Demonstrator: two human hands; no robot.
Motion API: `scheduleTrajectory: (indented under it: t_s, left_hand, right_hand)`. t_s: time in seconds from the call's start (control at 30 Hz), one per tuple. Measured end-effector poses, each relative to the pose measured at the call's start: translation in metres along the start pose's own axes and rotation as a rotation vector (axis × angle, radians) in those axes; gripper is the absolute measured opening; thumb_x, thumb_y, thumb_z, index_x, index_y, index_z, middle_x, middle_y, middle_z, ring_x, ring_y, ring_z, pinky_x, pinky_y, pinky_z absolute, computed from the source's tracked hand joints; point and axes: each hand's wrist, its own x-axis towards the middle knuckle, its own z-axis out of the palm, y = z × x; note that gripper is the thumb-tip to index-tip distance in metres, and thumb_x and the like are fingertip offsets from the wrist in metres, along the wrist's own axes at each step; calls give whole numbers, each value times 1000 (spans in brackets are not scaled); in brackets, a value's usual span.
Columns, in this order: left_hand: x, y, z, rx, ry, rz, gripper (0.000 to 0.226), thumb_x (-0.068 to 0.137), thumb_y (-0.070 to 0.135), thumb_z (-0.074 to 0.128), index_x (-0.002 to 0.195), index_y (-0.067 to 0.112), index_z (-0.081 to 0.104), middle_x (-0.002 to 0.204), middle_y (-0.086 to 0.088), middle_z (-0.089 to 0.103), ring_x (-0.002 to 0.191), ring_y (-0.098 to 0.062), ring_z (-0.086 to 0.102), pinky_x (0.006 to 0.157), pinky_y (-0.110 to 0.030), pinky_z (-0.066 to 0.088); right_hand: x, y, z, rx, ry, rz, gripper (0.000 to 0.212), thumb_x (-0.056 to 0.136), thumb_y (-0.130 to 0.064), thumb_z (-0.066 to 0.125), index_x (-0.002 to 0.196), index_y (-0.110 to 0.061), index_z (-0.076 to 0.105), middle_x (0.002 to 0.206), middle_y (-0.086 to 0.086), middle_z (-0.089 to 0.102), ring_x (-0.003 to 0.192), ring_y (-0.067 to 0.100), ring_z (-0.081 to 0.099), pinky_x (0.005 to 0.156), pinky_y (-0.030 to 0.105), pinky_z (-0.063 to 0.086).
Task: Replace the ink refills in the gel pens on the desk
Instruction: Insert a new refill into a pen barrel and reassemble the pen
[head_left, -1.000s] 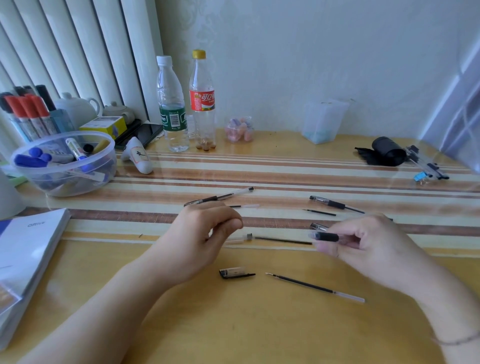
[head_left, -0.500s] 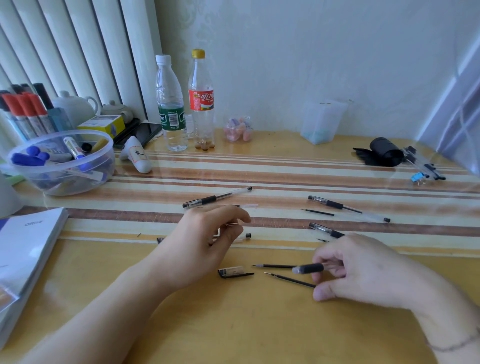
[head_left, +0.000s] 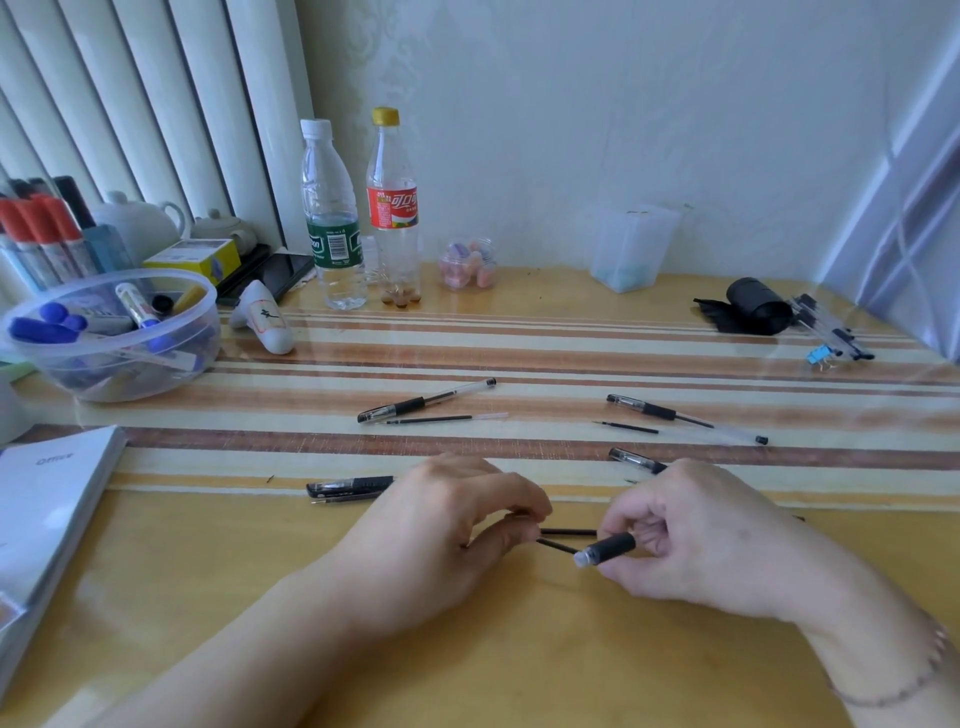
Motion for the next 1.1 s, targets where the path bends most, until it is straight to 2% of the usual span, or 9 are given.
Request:
scheduleTrajectory:
  t_s: [0.2, 0.33, 0.4, 0.47, 0.63, 0.7, 0.8, 0.97, 1.1]
  left_hand:
    - [0, 0, 0, -5, -14, -1, 13, 90, 21, 62, 100, 26, 69, 90, 14, 69, 85, -2, 61, 78, -20, 48]
    - [2, -12, -13, -18, 169, -110, 14, 86, 11, 69, 93, 22, 73, 85, 18, 72, 82, 3, 66, 72, -22, 53]
    - [2, -21, -23, -31, 301, -206, 21, 84, 7, 71, 89, 26, 73, 79, 22, 71, 79, 4, 67, 70, -19, 53]
    - [2, -26, -28, -48, 385, -285, 26, 84, 7, 70, 87, 32, 72, 72, 17, 71, 76, -2, 68, 66, -18, 51]
    - [3, -29, -26, -98, 431, -353, 26, 85, 12, 68, 84, 38, 69, 72, 13, 72, 65, -14, 68, 62, -33, 51]
    - [3, -28, -25, -106, 421, -345, 27, 85, 10, 68, 84, 37, 69, 71, 12, 71, 68, -12, 68, 65, -29, 52]
    - [3, -26, -24, -96, 400, -338, 28, 85, 6, 68, 83, 34, 70, 65, 9, 70, 69, -11, 67, 67, -25, 52]
    - [3, -27, -26, -106, 396, -360, 25, 85, 5, 68, 84, 30, 72, 63, 7, 69, 69, -8, 67, 67, -18, 51]
    - [4, -25, -26, -94, 391, -369, 25, 85, 5, 68, 82, 30, 72, 61, 8, 68, 66, -10, 66, 66, -20, 51]
  right_hand:
    - [2, -3, 4, 25, 117, -54, 18, 66, -59, 61, 72, -42, 64, 47, -13, 45, 45, 7, 39, 47, 14, 33]
    - [2, 5, -5, 177, 304, -87, 46, 69, -86, 46, 100, -55, 60, 61, -17, 60, 52, 4, 54, 52, 18, 45]
    - [2, 13, -10, 241, 496, -73, 37, 82, -78, 38, 112, -64, 54, 79, -26, 68, 68, 3, 64, 62, 21, 52]
    - [3, 18, -10, 221, 595, -83, 33, 94, -60, 36, 126, -61, 48, 72, -24, 63, 63, 5, 59, 56, 15, 45]
    - [10, 24, 3, 117, 572, -18, 30, 91, -41, 47, 117, -54, 57, 89, -30, 66, 86, -1, 64, 71, 26, 55]
    - [11, 23, 5, 139, 515, -47, 35, 92, -43, 43, 121, -62, 49, 90, -23, 64, 83, 3, 62, 67, 17, 50]
    - [10, 22, 7, 132, 466, -107, 45, 96, -35, 44, 133, -61, 40, 87, -15, 60, 83, 13, 60, 72, 27, 53]
    - [10, 20, 6, 147, 486, -129, 42, 95, -33, 43, 129, -58, 46, 104, -32, 61, 96, 0, 61, 75, 17, 51]
    - [10, 20, 7, 216, 482, -140, 40, 95, -28, 46, 126, -52, 53, 116, -26, 61, 103, 3, 62, 80, 27, 53]
